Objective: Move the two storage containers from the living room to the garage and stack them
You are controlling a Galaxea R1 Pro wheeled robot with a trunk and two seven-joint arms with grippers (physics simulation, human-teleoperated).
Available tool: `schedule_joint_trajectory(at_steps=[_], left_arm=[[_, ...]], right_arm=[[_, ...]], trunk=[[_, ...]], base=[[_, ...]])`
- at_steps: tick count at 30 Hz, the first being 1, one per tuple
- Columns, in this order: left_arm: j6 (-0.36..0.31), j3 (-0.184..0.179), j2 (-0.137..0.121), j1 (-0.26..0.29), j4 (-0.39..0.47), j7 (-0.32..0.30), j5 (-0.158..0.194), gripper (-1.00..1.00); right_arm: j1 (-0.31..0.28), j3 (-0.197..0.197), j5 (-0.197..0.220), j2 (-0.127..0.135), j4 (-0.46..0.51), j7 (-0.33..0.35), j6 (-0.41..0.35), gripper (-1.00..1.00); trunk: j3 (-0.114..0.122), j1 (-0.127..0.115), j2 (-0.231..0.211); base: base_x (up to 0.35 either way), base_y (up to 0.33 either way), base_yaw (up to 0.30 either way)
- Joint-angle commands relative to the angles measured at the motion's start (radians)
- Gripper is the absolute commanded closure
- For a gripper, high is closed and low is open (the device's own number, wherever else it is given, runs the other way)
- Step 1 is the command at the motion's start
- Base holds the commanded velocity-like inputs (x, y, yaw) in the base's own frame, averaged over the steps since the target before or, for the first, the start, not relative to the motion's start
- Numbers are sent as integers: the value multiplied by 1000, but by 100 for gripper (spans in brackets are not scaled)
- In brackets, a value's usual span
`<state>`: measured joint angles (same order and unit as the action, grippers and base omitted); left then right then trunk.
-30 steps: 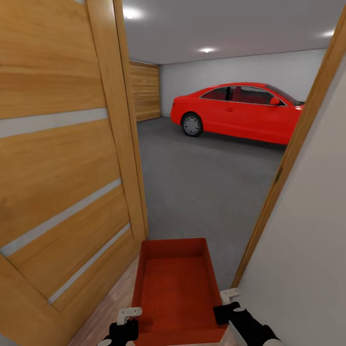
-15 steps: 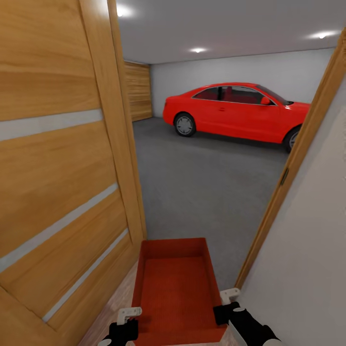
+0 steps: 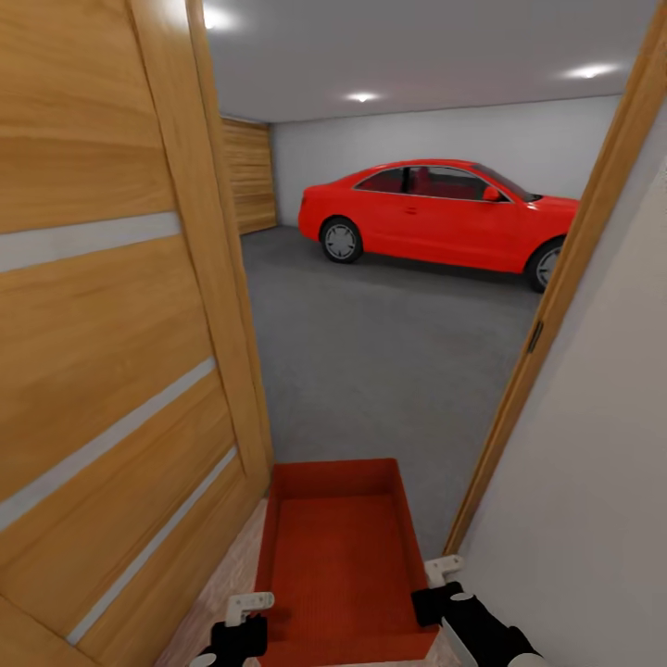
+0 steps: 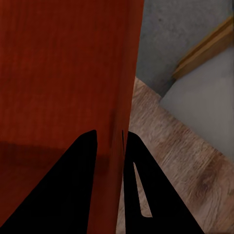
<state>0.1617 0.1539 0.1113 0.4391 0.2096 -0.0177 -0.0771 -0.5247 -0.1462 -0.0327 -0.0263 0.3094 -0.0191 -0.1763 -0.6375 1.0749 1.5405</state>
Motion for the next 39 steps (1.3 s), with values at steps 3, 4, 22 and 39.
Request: schedule_joint_trajectory(at_steps=[3,4,22,39], left_arm=[[4,4,-16,1,-5,-2,-12,100],[4,4,-16,1,-5,-3,-12,100],[4,4,-17,1,-3,-2,-12,100],[4,4,-17,1,-1,-3,-11,100]], right_arm=[[0,-41,-17,13,3,49,60,100],[0,-41,-17,13,3,49,60,100],[0,-41,-16,13,3,50,59,100],[0,-40,-16,13,3,49,58,100]], trunk=[[-1,0,0],[-1,0,0],[-1,0,0],[-1,0,0]], base=[[16,80,-74],[7,36,-34],[1,160,-129],[0,90,-119]])
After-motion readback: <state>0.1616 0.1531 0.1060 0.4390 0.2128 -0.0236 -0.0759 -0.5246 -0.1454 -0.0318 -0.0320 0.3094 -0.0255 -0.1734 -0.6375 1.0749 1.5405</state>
